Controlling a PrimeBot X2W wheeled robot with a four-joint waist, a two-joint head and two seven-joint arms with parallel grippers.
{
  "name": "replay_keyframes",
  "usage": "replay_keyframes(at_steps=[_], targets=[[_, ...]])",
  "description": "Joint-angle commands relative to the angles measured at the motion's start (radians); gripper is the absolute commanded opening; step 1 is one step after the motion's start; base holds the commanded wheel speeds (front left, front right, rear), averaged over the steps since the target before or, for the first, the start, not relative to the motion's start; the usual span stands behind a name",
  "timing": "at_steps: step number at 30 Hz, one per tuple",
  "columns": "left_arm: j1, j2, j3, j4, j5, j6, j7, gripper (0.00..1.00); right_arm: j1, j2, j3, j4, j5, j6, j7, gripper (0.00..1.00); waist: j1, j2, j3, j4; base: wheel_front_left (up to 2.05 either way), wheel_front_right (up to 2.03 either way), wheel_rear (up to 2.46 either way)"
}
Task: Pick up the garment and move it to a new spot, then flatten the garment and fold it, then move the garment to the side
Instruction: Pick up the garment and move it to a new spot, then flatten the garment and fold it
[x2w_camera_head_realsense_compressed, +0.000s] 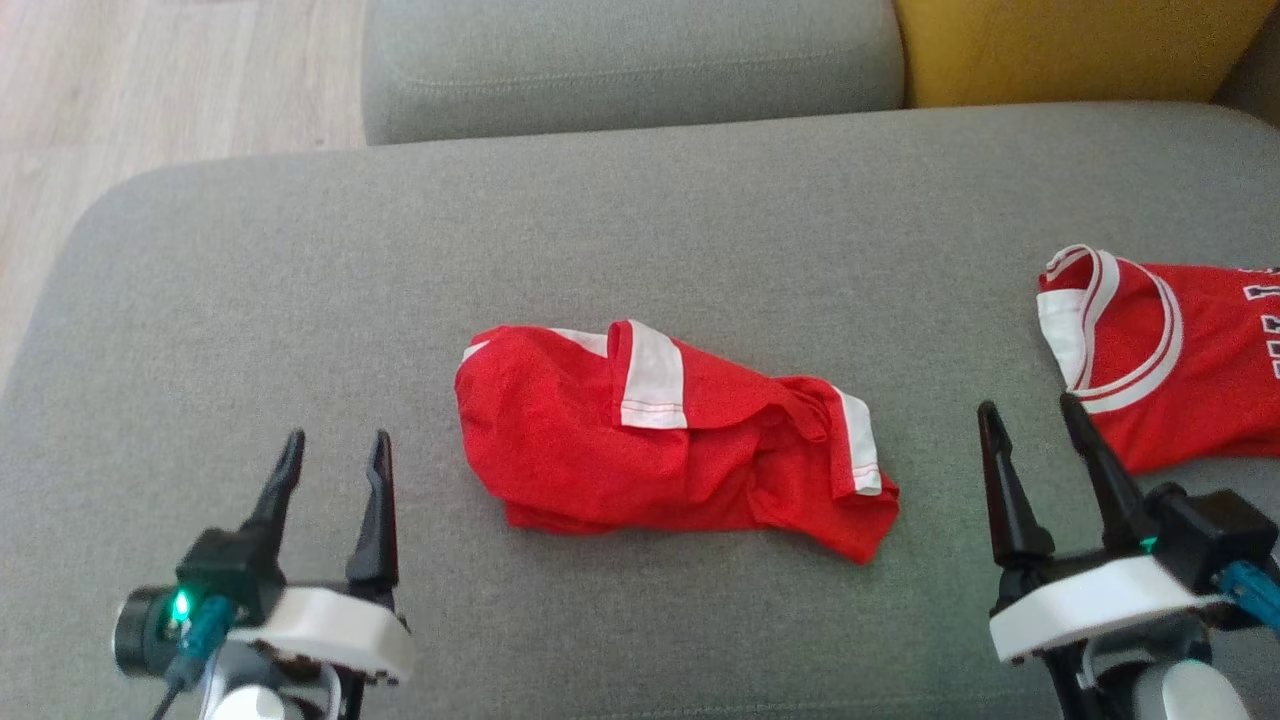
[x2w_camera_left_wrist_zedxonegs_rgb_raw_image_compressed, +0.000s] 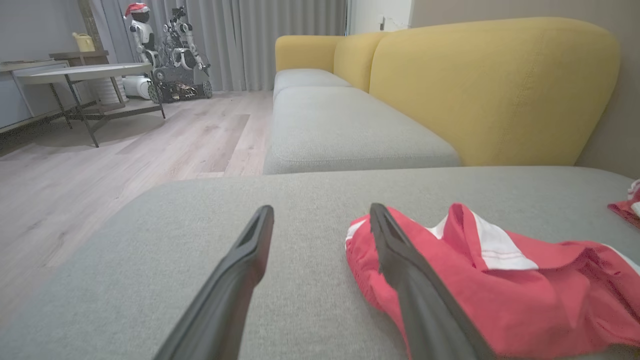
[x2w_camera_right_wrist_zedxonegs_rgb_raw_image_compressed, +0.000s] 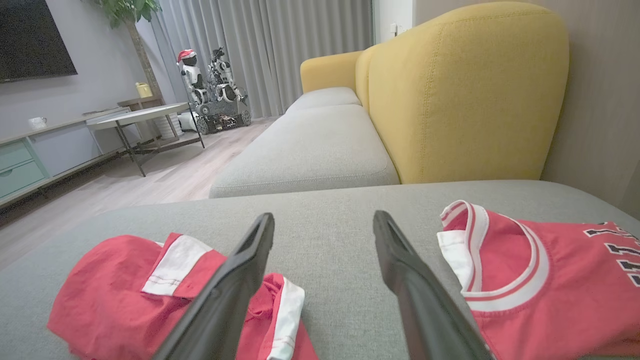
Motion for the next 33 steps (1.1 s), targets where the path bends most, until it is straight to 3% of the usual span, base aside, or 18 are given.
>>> replay_keyframes(at_steps=[1,33], targets=[[-0.023,0.026,0.030,-0.040,-0.001,-0.002,0.006,1.00,-0.015,-0.004,0.020,-0.039,-0.006,-0.001,0.006,1.00,0.0000,-0.0001,-0.012,-0.002,0.00,0.00,0.00],[0.016,0.054,0.009,-0.066,-0.013,0.012,0.038,1.00,0.027,-0.004,0.018,-0.072,-0.020,-0.001,0.036,1.00,0.0000,-0.0001,-0.033,-0.012,0.00,0.00,0.00]])
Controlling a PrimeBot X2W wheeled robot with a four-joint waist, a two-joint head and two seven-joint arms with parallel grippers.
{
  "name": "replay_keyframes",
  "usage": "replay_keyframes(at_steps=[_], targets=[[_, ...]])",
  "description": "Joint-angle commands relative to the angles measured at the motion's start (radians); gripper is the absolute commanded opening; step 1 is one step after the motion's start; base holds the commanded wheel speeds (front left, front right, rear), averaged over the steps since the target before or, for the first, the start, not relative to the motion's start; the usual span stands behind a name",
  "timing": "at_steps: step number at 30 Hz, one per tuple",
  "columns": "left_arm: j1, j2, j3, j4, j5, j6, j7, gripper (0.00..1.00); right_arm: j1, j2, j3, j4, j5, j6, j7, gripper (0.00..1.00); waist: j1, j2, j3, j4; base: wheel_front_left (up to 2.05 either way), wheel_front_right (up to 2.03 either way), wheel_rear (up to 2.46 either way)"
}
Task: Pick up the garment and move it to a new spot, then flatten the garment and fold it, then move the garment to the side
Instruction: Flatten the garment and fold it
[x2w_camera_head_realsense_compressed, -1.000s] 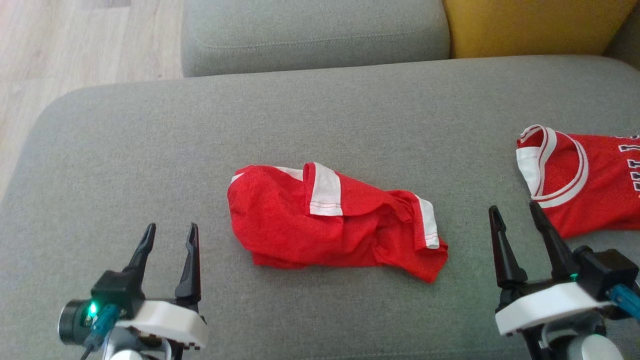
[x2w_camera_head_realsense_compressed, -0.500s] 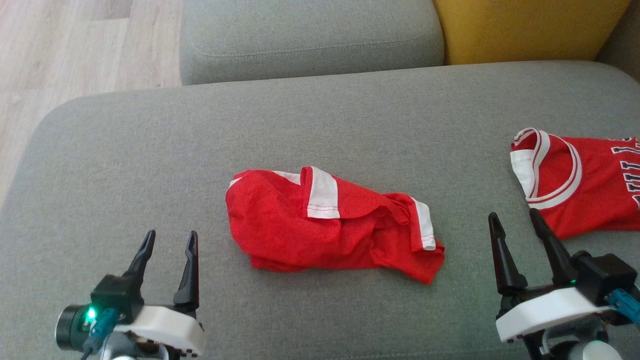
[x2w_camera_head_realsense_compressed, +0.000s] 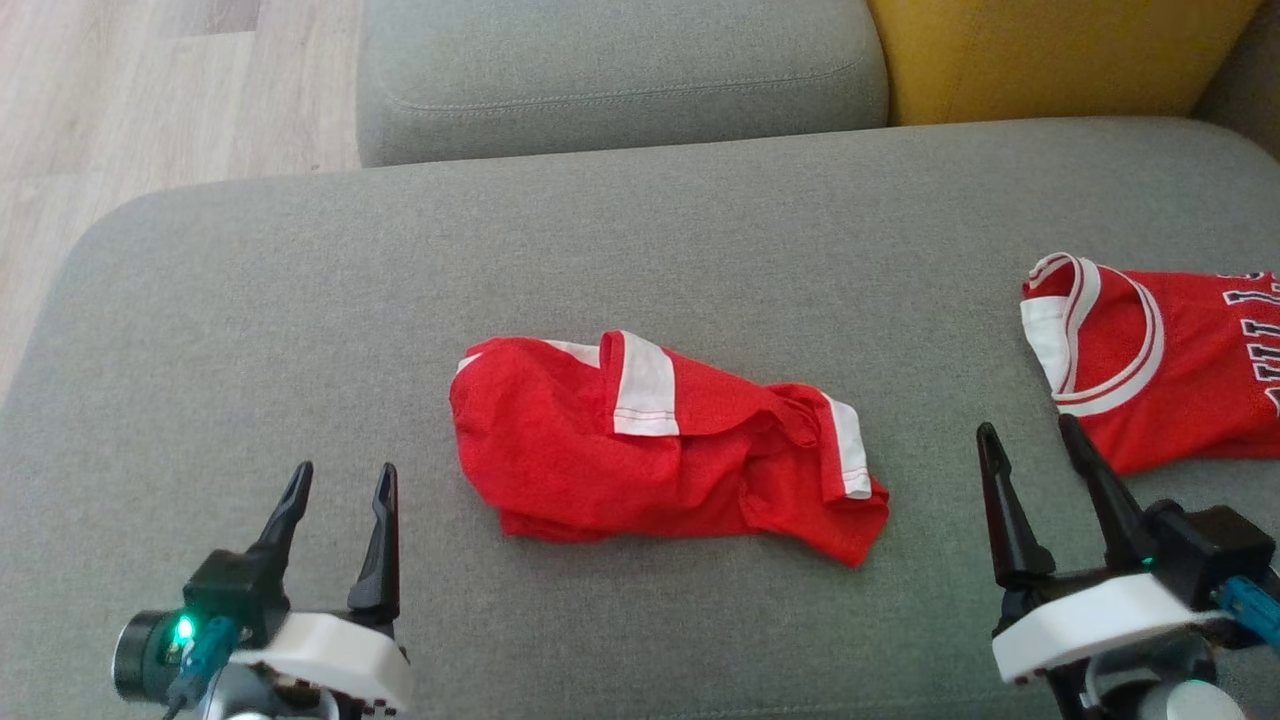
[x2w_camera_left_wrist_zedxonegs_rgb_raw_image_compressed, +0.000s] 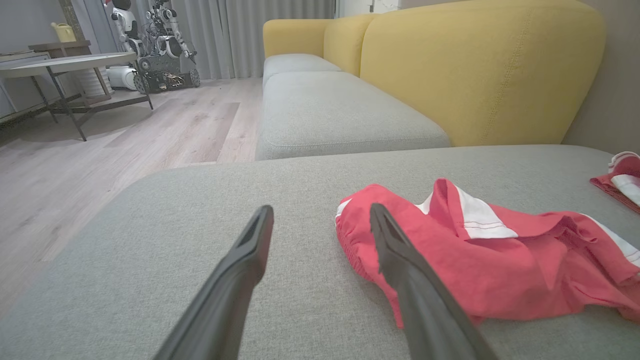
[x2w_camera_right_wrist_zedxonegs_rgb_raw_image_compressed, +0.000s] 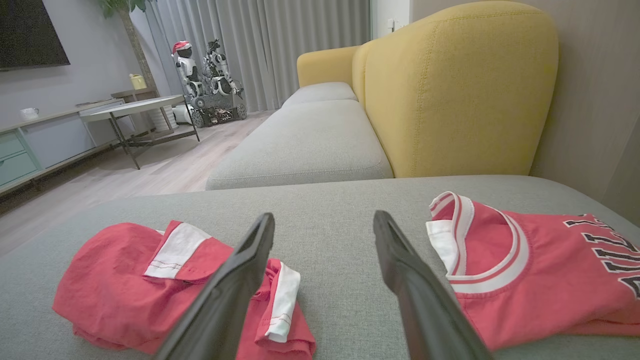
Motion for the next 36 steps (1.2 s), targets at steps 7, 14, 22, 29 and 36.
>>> replay_keyframes(at_steps=[7,14,22,29,36], targets=[[-0.045,0.024,0.032,-0.032,-0.007,0.011,-0.007,1.00,-0.027,-0.005,0.022,-0.039,0.001,-0.001,0.002,1.00,0.0000,0.0000,0.004,-0.003,0.00,0.00,0.00],[-0.073,0.018,0.033,-0.029,-0.015,0.015,-0.005,1.00,-0.037,-0.005,0.019,-0.045,0.006,-0.001,0.001,1.00,0.0000,0.0000,0.030,-0.006,0.00,0.00,0.00],[-0.301,-0.009,0.013,0.080,-0.043,-0.052,0.035,1.00,-0.092,-0.005,0.043,-0.049,0.008,-0.001,-0.008,1.00,0.0000,0.0000,0.120,-0.025,0.00,0.00,0.00],[-0.496,-0.031,-0.008,0.300,-0.097,-0.141,0.115,1.00,-0.138,-0.011,0.072,-0.023,0.025,-0.001,-0.027,1.00,0.0000,0.0000,0.193,-0.083,0.00,0.00,0.00],[-0.566,-0.036,-0.024,0.428,-0.134,-0.194,0.185,1.00,-0.149,-0.010,0.066,0.004,0.038,-0.001,-0.048,1.00,0.0000,0.0000,0.218,-0.117,0.00,0.00,0.00]])
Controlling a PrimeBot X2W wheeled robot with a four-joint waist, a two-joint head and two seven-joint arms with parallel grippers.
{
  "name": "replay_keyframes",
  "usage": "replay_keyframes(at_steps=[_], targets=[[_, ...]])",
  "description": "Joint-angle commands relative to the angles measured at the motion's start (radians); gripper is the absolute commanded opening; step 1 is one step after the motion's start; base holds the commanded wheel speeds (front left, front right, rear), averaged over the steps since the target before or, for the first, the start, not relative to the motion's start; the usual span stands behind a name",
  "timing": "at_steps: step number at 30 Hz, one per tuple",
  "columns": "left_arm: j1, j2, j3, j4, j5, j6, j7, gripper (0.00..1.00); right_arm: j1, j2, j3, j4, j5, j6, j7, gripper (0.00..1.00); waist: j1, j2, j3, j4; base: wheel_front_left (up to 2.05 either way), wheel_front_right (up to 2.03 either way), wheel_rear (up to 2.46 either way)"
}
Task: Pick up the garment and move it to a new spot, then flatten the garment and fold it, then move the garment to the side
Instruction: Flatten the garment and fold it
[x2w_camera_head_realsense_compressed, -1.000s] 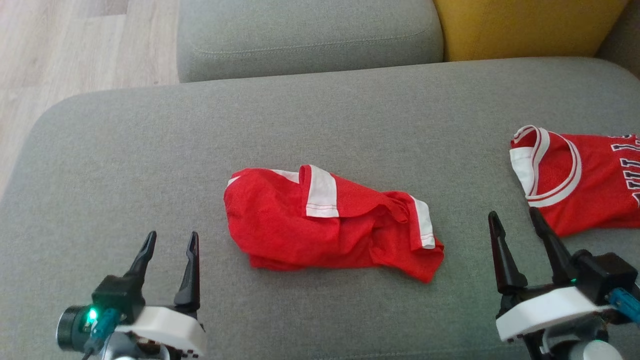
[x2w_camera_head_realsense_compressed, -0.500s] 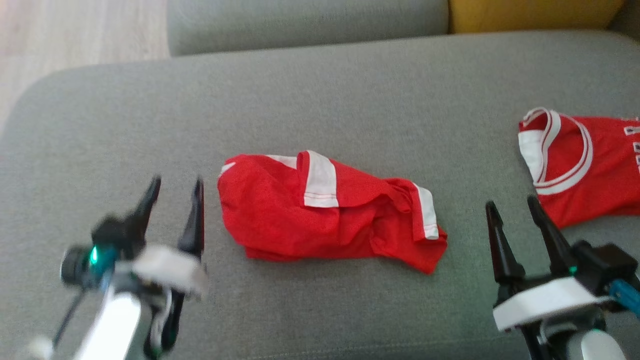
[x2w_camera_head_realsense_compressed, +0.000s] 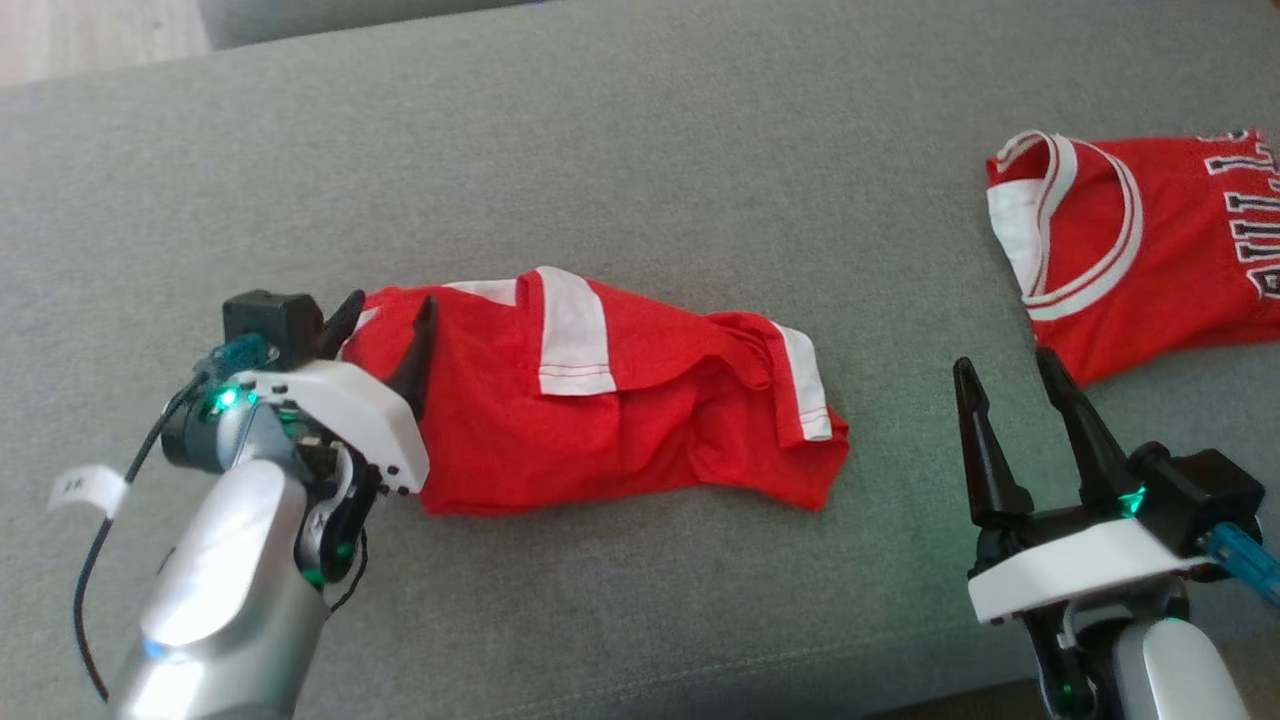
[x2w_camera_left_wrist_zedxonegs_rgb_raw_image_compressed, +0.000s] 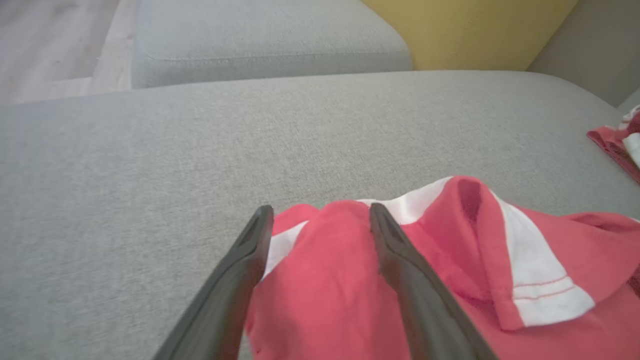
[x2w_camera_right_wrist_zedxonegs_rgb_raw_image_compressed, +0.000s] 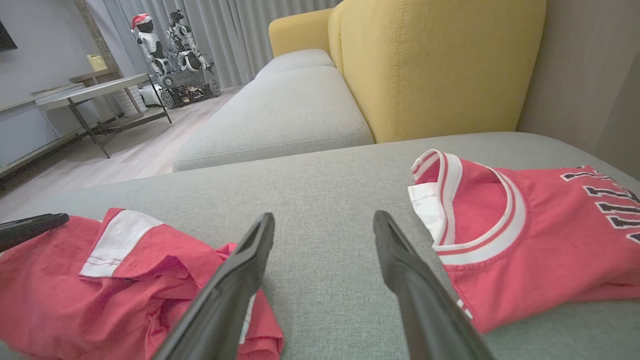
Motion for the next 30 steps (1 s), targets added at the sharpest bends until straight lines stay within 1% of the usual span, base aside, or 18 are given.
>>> replay_keyframes(at_steps=[1,2,5,8,12,17,20,25,30], targets=[[-0.055,0.023,0.030,-0.025,-0.003,-0.003,0.001,0.73,-0.038,-0.009,0.020,-0.029,0.008,-0.001,-0.011,1.00,0.0000,0.0000,0.007,-0.006,0.00,0.00,0.00],[-0.059,0.023,0.025,-0.016,-0.003,-0.009,0.008,0.00,-0.038,-0.009,0.019,-0.026,0.010,-0.001,-0.013,1.00,0.0000,0.0000,0.008,-0.007,0.00,0.00,0.00],[-0.074,0.033,0.009,-0.012,0.016,-0.013,-0.001,0.00,-0.043,-0.008,0.019,-0.020,0.015,-0.001,-0.019,1.00,0.0000,0.0000,0.011,-0.008,0.00,0.00,0.00],[-0.081,0.040,-0.010,-0.042,0.044,-0.013,-0.031,0.00,-0.049,-0.007,0.013,-0.018,0.016,-0.001,-0.021,1.00,0.0000,0.0000,0.011,0.000,0.00,0.00,0.00],[-0.065,0.064,-0.042,-0.123,0.105,0.010,-0.073,0.00,-0.050,-0.007,0.004,-0.019,0.015,-0.001,-0.019,1.00,0.0000,0.0000,0.005,0.015,0.00,0.00,0.00],[0.042,0.087,-0.097,-0.269,0.165,0.044,-0.086,0.00,-0.039,-0.006,-0.003,-0.022,0.015,-0.001,-0.013,1.00,0.0000,0.0000,-0.002,0.038,0.00,0.00,0.00],[0.132,0.092,-0.139,-0.322,0.184,0.062,-0.075,0.00,-0.033,-0.006,-0.007,-0.026,0.016,-0.001,-0.009,1.00,0.0000,0.0000,-0.002,0.054,0.00,0.00,0.00],[0.232,0.073,-0.202,-0.310,0.189,0.068,-0.063,0.00,-0.037,-0.007,-0.007,-0.035,0.015,-0.001,0.003,1.00,0.0000,0.0000,0.007,0.076,0.00,0.00,0.00],[0.245,0.042,-0.203,-0.236,0.169,0.082,-0.083,0.00,-0.048,-0.013,-0.003,-0.044,0.015,-0.001,0.013,1.00,0.0000,0.0000,0.014,0.086,0.00,0.00,0.00]])
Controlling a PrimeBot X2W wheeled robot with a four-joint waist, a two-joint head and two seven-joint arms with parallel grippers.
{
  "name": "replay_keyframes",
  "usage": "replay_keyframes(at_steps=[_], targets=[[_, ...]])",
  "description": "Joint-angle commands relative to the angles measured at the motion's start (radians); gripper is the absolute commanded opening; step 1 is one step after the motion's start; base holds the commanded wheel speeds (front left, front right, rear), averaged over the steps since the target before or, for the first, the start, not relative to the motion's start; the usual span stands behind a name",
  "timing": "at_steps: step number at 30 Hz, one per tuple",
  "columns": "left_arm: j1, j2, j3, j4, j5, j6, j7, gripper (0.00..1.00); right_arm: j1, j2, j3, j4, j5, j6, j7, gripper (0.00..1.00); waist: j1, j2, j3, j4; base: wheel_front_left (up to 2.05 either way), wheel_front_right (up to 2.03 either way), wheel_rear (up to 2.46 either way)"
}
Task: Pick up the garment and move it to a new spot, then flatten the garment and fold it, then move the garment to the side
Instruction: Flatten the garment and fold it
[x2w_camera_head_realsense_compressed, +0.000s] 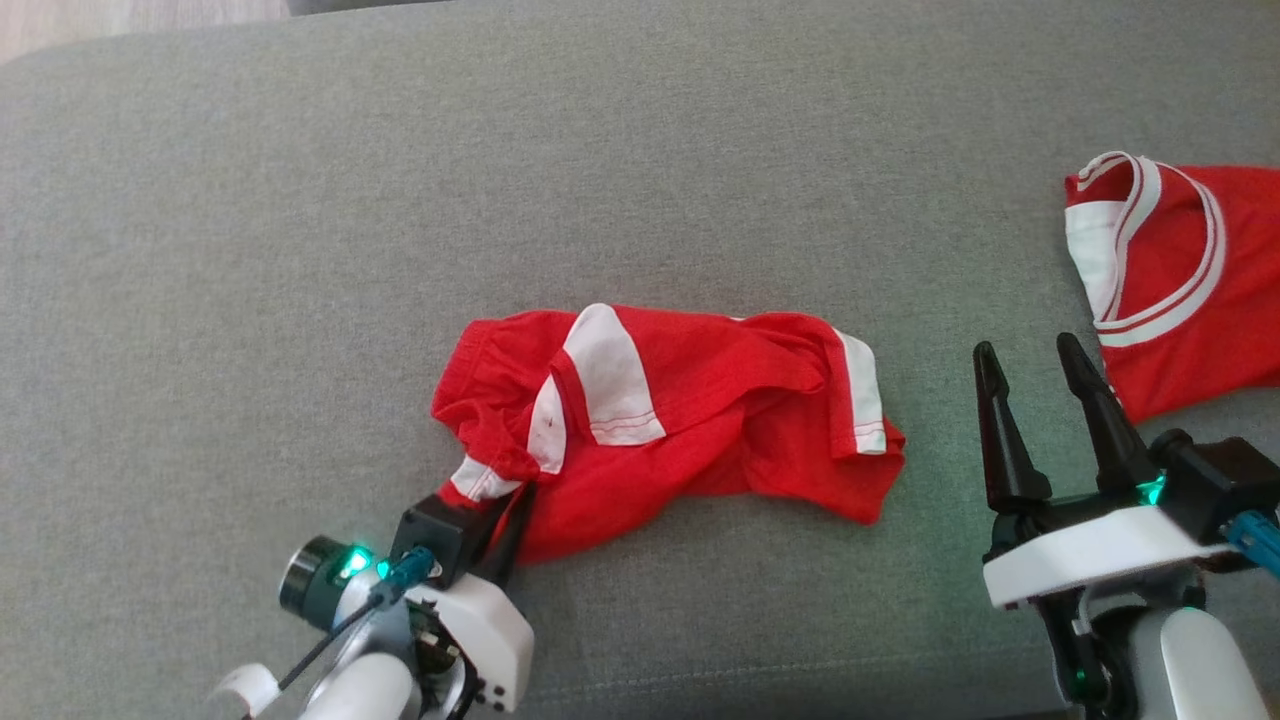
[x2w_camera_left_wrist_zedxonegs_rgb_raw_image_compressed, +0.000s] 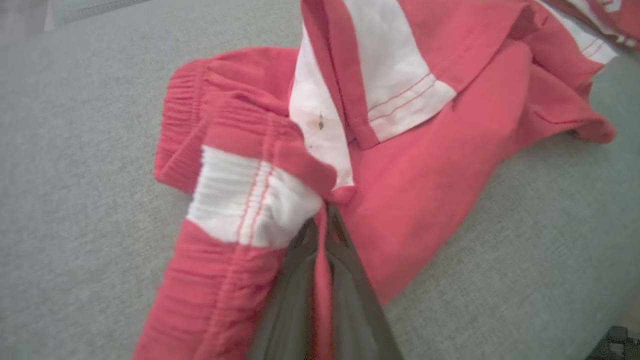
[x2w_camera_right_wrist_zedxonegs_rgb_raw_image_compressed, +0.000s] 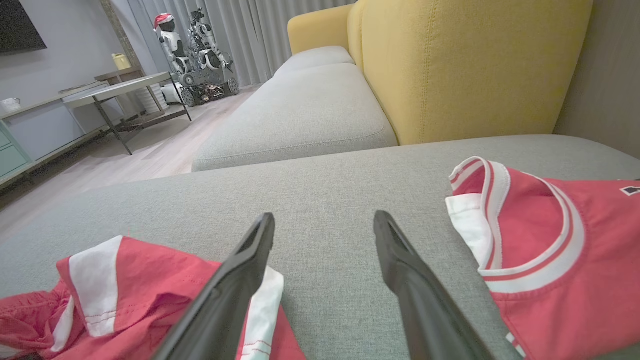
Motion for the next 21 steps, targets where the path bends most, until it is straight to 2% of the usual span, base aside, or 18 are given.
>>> replay_keyframes(at_steps=[1,2,3,10,17,21], targets=[[-0.038,-0.010,0.049,-0.005,-0.019,0.010,-0.020,0.38,-0.031,-0.014,0.025,-0.041,0.002,-0.001,0.002,1.00,0.0000,0.0000,0.001,0.002,0.00,0.00,0.00],[-0.039,-0.018,0.054,0.001,-0.026,0.013,-0.033,0.91,-0.032,-0.015,0.025,-0.042,0.002,-0.001,0.003,1.00,0.0000,0.0000,0.001,0.003,0.00,0.00,0.00],[-0.042,-0.025,0.059,0.004,-0.031,0.016,-0.048,1.00,-0.031,-0.015,0.024,-0.043,0.001,-0.001,0.003,1.00,0.0000,0.0000,0.000,0.003,0.00,0.00,0.00],[-0.029,-0.061,0.088,-0.017,-0.042,0.058,-0.160,1.00,-0.023,-0.017,0.021,-0.047,-0.014,-0.001,0.002,1.00,0.0000,0.0000,-0.032,0.000,0.00,0.00,0.00],[-0.006,-0.066,0.116,-0.095,-0.041,0.091,-0.196,1.00,-0.013,-0.018,0.020,-0.053,-0.025,-0.001,0.003,1.00,0.0000,0.0000,-0.063,0.004,0.00,0.00,0.00],[0.011,-0.050,0.166,-0.139,-0.049,0.133,-0.201,1.00,-0.002,-0.019,0.017,-0.058,-0.032,-0.001,0.004,1.00,0.0000,0.0000,-0.085,0.006,0.00,0.00,0.00]])
